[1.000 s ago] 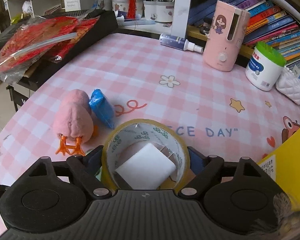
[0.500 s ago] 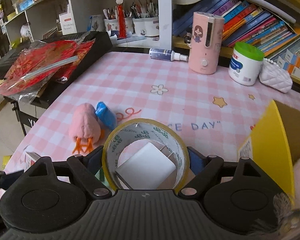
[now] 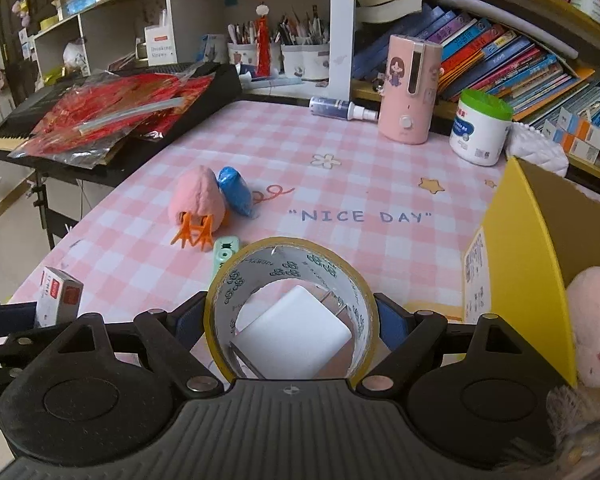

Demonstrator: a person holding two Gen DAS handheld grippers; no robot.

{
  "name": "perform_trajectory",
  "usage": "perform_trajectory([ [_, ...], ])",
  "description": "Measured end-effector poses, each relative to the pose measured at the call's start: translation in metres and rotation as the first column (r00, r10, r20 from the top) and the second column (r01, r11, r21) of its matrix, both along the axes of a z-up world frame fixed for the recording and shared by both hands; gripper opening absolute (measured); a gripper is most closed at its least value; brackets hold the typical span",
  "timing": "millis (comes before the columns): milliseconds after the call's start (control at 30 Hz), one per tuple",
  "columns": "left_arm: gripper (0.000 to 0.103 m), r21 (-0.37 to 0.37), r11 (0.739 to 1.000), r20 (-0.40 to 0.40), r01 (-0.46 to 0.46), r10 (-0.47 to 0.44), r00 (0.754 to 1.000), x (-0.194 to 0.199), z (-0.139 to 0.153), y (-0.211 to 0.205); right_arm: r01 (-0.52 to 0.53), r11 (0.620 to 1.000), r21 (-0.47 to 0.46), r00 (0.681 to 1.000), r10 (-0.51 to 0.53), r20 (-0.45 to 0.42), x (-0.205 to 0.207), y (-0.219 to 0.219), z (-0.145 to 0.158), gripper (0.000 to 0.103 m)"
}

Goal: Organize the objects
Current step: 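Lift the tape roll with the right tool while the left tool holds the white box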

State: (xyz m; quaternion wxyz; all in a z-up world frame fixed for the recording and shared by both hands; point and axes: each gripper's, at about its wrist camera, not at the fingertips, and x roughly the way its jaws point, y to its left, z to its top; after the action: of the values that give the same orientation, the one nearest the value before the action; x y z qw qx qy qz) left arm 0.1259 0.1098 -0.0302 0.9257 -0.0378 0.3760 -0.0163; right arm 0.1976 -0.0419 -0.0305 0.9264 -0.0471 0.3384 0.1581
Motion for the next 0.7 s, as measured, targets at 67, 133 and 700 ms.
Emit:
perform_trajectory([
  [67, 0.028, -0.004, 1.000, -0.003, -0.004, 0.004, 1.000, -0.002, -0.001, 0.000, -0.059, 0.997, -0.046, 0.990, 0.065, 0.125, -0.011, 0.004, 0.002, 0.083],
  [133, 0.028, 0.000, 1.000, 0.002, 0.000, 0.000, 1.000, -0.005, 0.001, -0.001, 0.009, 0.996, -0.084, 1.000, -0.009, -0.004, 0.001, 0.005, -0.003, 0.082],
  [700, 0.028, 0.001, 1.000, 0.007, -0.002, 0.002, 1.000, -0.016, 0.003, -0.003, -0.034, 0.999, -0.026, 0.998, 0.035, 0.050, -0.023, 0.003, 0.011, 0.089],
])
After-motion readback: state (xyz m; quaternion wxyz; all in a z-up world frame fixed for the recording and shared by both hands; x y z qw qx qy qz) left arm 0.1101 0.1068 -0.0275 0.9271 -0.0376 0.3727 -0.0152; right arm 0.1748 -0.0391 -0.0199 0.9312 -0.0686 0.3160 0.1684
